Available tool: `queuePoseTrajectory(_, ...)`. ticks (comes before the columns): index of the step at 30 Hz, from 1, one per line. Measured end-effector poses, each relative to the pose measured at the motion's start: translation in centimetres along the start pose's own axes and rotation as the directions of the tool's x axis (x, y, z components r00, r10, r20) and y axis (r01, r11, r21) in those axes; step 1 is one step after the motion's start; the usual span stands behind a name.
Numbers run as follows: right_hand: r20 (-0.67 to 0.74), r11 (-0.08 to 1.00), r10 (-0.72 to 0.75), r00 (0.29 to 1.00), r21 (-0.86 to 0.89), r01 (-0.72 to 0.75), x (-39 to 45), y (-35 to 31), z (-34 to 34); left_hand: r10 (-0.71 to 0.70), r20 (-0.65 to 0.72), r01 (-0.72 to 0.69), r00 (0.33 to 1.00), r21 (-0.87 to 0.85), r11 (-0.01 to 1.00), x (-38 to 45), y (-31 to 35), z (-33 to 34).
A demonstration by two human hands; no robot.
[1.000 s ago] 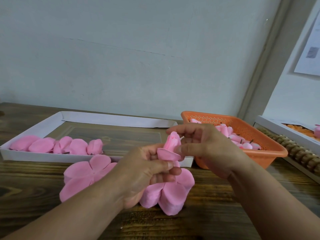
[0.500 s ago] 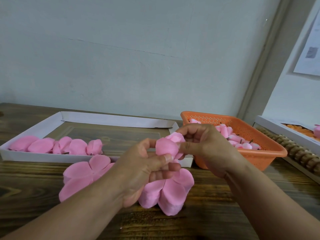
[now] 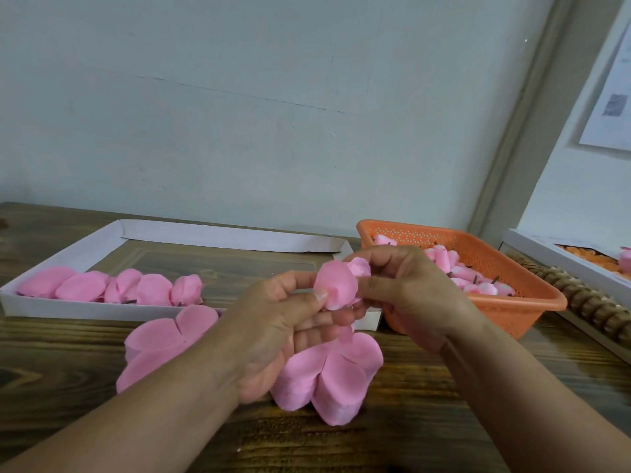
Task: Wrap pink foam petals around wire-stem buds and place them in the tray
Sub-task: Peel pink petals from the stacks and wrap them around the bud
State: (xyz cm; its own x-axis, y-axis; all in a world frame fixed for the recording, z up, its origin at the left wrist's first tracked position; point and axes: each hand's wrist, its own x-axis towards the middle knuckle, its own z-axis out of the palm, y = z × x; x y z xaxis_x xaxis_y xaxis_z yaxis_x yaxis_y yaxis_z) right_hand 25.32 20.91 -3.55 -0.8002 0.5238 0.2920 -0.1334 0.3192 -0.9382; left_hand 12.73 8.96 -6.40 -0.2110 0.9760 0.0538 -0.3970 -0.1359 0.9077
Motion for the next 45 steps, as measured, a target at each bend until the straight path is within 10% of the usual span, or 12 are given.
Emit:
queuePoseTrajectory(25,0.211,0.969,-0.005,0.977,-0.242,0.057,-0.6,-0.9,0.2,-0.083,-0.065,0.092,0.994,0.166,0.982,-0.1,-0.3,-0.2)
queuePoseTrajectory(45,0.017,0.977,0.005,1.000,-0.214,-0.001,-0.3,-0.6,0.2,0.056,-0.080,-0.042,0.995,0.176,0.984,-0.1,-0.8,0.1)
